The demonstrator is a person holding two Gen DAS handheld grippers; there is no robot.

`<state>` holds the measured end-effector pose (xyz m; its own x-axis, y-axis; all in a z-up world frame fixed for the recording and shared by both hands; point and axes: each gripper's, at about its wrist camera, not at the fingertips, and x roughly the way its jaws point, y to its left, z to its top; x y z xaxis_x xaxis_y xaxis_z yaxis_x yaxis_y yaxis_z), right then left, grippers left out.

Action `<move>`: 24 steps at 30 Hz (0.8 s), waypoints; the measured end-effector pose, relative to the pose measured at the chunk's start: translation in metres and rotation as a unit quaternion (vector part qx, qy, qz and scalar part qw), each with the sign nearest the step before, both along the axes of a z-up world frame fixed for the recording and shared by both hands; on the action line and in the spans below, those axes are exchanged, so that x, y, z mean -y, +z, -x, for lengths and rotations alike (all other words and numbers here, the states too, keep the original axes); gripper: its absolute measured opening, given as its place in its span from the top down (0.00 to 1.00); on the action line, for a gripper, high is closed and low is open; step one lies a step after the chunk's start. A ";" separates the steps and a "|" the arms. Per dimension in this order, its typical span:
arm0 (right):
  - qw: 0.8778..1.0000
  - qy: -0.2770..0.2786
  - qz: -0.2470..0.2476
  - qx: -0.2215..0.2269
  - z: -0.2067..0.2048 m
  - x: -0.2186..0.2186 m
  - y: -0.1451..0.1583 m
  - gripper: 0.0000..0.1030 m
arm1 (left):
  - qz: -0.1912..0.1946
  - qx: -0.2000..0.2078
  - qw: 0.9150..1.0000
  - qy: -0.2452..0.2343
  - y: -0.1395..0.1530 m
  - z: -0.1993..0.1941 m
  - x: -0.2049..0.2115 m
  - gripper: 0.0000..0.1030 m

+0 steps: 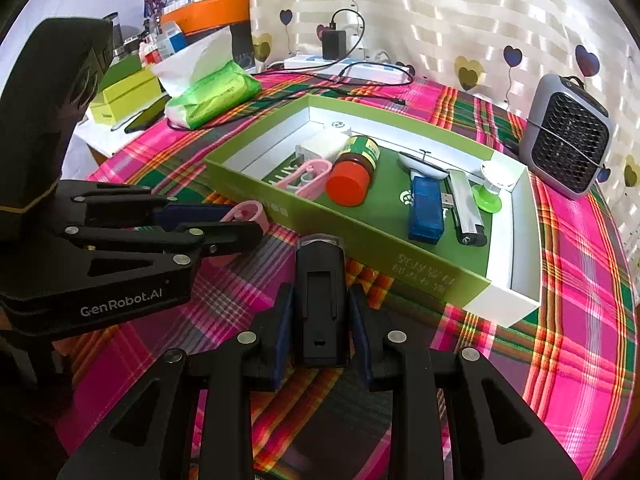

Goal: Organize rigid objects
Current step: 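Carry the pink clip into the box with the left tool while the right tool carries the black cylinder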

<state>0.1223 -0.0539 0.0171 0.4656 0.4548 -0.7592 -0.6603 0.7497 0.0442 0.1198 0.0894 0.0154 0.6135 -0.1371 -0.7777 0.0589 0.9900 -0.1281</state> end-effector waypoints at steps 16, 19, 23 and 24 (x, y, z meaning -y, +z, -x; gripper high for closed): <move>0.999 -0.022 -0.035 0.016 0.003 0.017 0.029 0.73 | -0.003 0.035 0.999 -0.012 0.036 0.008 0.006 0.79; 0.999 -0.036 -0.033 0.022 0.000 0.021 0.036 0.73 | 0.000 0.040 0.999 -0.013 0.042 0.004 0.006 0.79; 0.998 -0.056 -0.033 0.026 -0.007 0.027 0.042 0.73 | 0.005 0.047 0.999 -0.016 0.050 -0.003 0.008 0.79; 0.997 -0.060 -0.033 0.027 -0.010 0.028 0.044 0.73 | 0.009 0.045 0.999 -0.017 0.051 -0.006 0.008 0.79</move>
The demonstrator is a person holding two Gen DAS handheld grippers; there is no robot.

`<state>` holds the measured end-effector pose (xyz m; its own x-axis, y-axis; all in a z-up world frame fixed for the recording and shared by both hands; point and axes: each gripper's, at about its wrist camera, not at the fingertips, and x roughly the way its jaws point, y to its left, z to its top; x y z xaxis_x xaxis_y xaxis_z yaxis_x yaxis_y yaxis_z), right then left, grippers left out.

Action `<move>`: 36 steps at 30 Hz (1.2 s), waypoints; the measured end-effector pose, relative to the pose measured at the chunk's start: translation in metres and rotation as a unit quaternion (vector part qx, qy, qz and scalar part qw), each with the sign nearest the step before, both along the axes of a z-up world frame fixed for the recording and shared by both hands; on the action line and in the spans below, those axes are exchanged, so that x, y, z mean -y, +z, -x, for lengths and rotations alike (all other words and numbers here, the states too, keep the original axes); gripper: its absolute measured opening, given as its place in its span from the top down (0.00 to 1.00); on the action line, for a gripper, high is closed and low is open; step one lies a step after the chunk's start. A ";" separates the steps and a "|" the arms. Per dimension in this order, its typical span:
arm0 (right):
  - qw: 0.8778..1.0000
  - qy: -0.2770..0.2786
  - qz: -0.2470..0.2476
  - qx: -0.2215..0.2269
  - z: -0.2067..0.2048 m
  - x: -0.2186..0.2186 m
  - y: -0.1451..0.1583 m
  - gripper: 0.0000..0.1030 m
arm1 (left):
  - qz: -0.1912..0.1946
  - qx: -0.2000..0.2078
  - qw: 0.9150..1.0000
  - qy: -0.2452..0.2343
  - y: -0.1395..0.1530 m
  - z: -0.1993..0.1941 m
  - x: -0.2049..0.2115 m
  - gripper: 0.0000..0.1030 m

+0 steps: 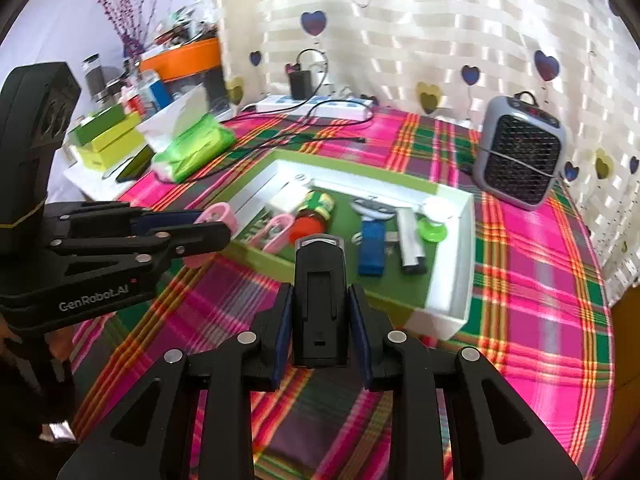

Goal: Organize rigid objects
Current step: 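Carry the pink clip into the box with the left tool while the right tool carries the black cylinder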

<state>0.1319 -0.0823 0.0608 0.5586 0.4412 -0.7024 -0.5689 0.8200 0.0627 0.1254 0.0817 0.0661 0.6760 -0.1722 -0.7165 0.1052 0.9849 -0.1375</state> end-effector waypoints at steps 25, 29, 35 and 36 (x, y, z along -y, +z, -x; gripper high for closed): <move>0.996 -0.086 0.008 -0.020 -0.065 0.018 -0.009 0.73 | -0.006 -0.016 0.999 0.033 -0.013 -0.058 -0.022 0.79; 0.996 -0.087 0.007 -0.023 -0.073 0.014 -0.012 0.73 | -0.007 -0.025 0.999 0.039 -0.020 -0.068 -0.027 0.79; 0.996 -0.090 0.011 -0.026 -0.082 0.009 -0.018 0.73 | -0.004 -0.033 0.999 0.043 -0.028 -0.074 -0.030 0.78; 0.995 -0.090 0.011 -0.028 -0.084 0.009 -0.019 0.73 | -0.004 -0.034 0.998 0.044 -0.029 -0.075 -0.031 0.78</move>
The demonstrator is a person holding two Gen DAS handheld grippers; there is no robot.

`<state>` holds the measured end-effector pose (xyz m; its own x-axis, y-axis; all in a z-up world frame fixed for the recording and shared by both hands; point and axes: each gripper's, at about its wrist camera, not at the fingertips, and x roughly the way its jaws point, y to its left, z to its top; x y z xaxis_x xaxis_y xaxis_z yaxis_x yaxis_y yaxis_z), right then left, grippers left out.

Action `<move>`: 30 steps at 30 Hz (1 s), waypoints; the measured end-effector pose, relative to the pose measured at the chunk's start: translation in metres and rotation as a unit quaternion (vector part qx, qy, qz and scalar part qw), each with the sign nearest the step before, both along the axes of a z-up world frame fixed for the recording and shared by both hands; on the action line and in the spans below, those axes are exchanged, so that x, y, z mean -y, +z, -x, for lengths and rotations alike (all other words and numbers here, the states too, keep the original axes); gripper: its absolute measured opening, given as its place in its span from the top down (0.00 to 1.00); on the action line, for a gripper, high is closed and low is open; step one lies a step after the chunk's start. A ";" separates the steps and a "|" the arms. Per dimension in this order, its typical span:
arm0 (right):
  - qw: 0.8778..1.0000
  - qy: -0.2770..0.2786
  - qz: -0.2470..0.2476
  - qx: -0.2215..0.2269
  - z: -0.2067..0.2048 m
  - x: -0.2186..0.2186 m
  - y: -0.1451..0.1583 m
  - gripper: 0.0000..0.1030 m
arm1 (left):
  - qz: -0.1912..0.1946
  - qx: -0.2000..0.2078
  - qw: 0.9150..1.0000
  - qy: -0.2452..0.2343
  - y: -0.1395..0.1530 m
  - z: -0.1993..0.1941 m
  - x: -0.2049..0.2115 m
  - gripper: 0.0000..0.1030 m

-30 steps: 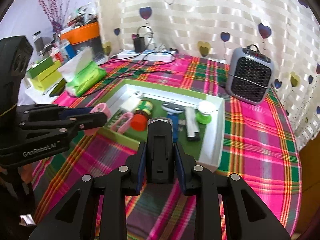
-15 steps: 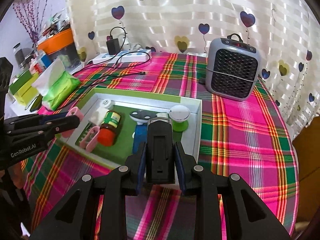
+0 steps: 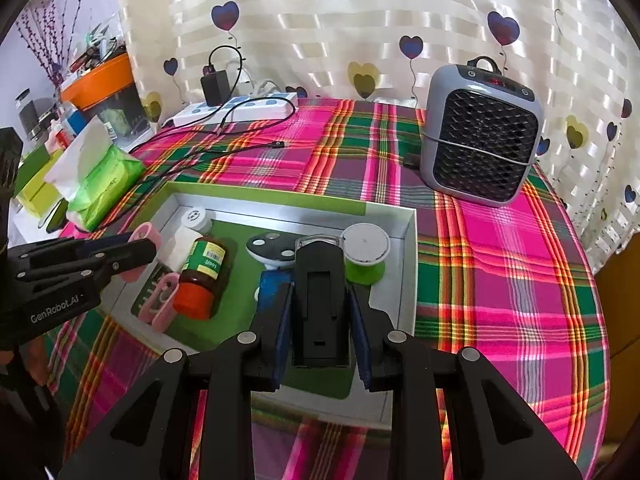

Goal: Organize rigid objects
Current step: 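Carry the pink clip into the box with the left tool while the right tool carries the black cylinder, then lower and release the pink clip with the left tool while the right tool releases the black cylinder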

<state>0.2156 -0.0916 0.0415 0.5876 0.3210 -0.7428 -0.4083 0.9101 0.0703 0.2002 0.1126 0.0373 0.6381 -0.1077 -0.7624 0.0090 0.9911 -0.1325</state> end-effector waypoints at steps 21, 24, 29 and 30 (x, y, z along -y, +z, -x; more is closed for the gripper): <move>1.000 -0.003 0.000 -0.016 -0.013 -0.004 -0.013 0.72 | -0.003 -0.015 1.000 0.003 -0.012 -0.006 -0.001 0.78; 1.000 -0.003 -0.001 -0.018 -0.013 -0.004 -0.014 0.73 | -0.006 -0.014 1.000 0.002 -0.012 -0.006 0.000 0.78; 1.000 -0.003 -0.003 -0.018 -0.013 -0.005 -0.015 0.72 | -0.002 -0.015 1.000 0.003 -0.012 -0.005 -0.001 0.78; 1.000 -0.003 -0.004 -0.019 -0.014 -0.004 -0.015 0.73 | -0.003 -0.015 1.000 0.003 -0.012 -0.005 -0.001 0.78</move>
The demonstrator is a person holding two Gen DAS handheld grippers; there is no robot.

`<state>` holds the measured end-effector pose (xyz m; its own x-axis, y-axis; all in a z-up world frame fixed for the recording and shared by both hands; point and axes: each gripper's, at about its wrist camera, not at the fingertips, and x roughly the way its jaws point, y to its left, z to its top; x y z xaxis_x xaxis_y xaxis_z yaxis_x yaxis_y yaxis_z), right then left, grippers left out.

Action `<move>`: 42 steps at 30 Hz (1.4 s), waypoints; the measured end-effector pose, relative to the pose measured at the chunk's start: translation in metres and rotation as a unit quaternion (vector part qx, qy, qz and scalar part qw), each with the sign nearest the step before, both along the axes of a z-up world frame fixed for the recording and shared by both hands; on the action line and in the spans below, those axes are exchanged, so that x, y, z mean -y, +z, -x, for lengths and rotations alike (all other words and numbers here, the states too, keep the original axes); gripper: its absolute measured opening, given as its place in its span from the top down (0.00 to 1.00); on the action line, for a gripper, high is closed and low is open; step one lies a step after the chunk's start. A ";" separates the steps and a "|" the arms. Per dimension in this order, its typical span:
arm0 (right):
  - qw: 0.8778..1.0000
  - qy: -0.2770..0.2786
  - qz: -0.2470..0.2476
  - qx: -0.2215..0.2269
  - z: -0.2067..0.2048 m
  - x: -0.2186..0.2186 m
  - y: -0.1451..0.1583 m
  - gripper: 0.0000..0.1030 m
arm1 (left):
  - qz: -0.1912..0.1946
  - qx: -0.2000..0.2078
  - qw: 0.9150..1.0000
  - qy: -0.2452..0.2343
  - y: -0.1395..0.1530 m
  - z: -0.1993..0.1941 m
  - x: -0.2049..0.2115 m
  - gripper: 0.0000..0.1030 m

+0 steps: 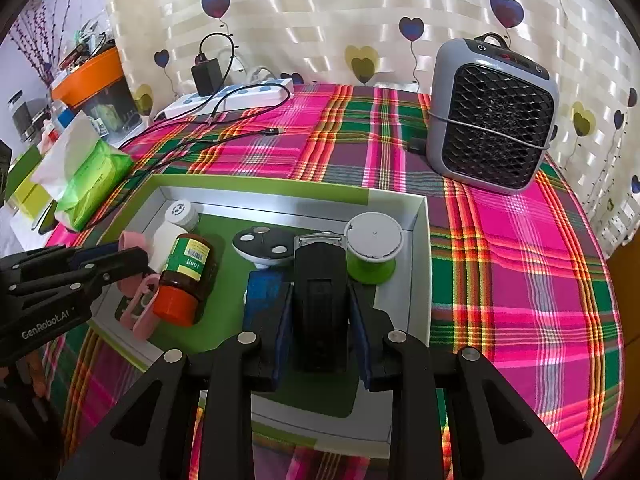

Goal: Organize rigid objects
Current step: 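Lower and release the pink clip with the left tool while the right tool releases the black cylinder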

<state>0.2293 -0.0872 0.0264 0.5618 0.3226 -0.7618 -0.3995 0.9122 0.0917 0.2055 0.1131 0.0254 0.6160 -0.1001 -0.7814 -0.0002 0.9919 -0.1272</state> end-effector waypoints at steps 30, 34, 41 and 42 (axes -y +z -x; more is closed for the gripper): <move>1.000 -0.010 -0.009 0.001 0.002 0.002 0.003 0.72 | -0.024 0.002 1.000 0.009 0.005 0.008 0.003 0.72; 1.000 -0.013 -0.013 0.008 0.010 0.002 0.007 0.72 | -0.026 0.009 1.000 0.014 0.010 0.014 0.006 0.72; 0.999 -0.017 -0.014 0.030 0.033 0.001 0.019 0.72 | -0.039 0.033 0.998 0.021 0.027 0.039 0.015 0.72; 0.999 -0.020 -0.016 0.031 0.036 0.001 0.021 0.72 | -0.047 0.037 0.998 0.022 0.029 0.043 0.018 0.72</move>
<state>0.1929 -0.0882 0.0473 0.6197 0.3229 -0.7153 -0.3693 0.9242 0.0972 0.1622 0.0955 0.0547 0.6745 0.0005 -0.7383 -0.0381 0.9987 -0.0341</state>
